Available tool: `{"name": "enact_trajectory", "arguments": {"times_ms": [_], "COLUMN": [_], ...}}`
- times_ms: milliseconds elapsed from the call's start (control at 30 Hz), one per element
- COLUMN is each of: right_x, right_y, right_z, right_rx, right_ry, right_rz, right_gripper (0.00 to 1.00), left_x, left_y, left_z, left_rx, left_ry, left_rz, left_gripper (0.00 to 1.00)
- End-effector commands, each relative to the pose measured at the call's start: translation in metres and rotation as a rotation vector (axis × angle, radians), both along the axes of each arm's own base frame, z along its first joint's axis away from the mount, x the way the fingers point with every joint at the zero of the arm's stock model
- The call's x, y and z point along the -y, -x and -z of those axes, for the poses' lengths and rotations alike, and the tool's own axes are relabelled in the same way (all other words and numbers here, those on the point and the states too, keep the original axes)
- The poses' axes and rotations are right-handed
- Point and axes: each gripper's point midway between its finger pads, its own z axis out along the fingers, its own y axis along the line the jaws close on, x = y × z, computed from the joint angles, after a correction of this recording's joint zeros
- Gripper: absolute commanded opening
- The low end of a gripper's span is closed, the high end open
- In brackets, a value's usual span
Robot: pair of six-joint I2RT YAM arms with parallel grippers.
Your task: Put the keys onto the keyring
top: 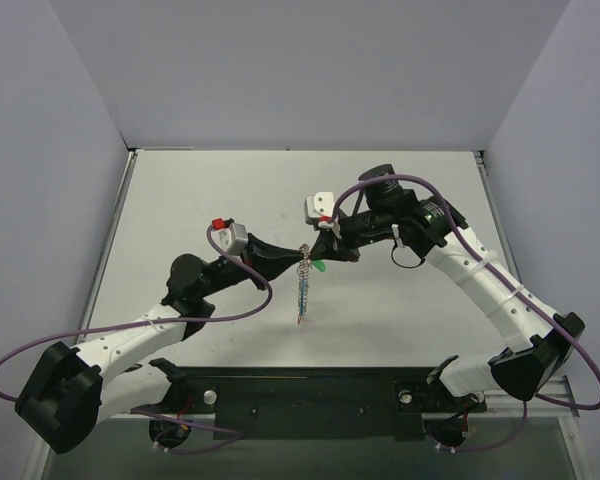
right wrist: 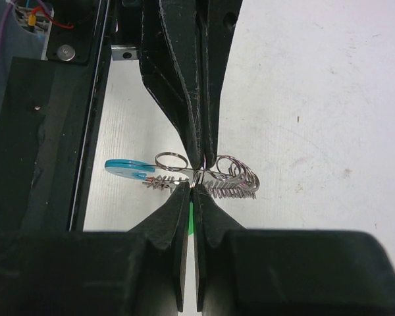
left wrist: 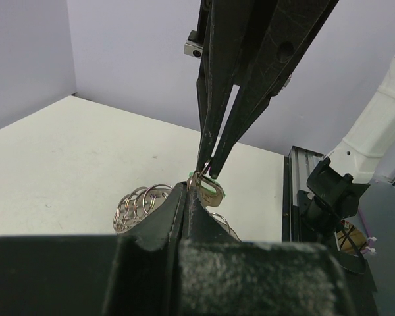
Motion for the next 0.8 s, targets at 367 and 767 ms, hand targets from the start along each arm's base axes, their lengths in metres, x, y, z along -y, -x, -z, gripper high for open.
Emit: {"name": "enact_trajectory", "arguments": {"times_ms": [367, 767], "right_x": [-0.001, -0.008], "right_y": [0.019, 0.015], "right_z": [-0.001, 0.0], "right_rx": [0.0, -0.053], "right_ry": [0.013, -0.016], "right_rz": [-0.08, -0.029], "right_gripper": [0.0, 0.0], "left_x": [-0.015, -0.034], "left_y": [-0.011, -0.005], "left_z": [-0.051, -0.075], "left_rx": [0.047, 0.006], "left_ry": [0.143, 0.355], "left_rz": [-0.093, -0.081], "left_gripper": [0.0, 0.0]}}
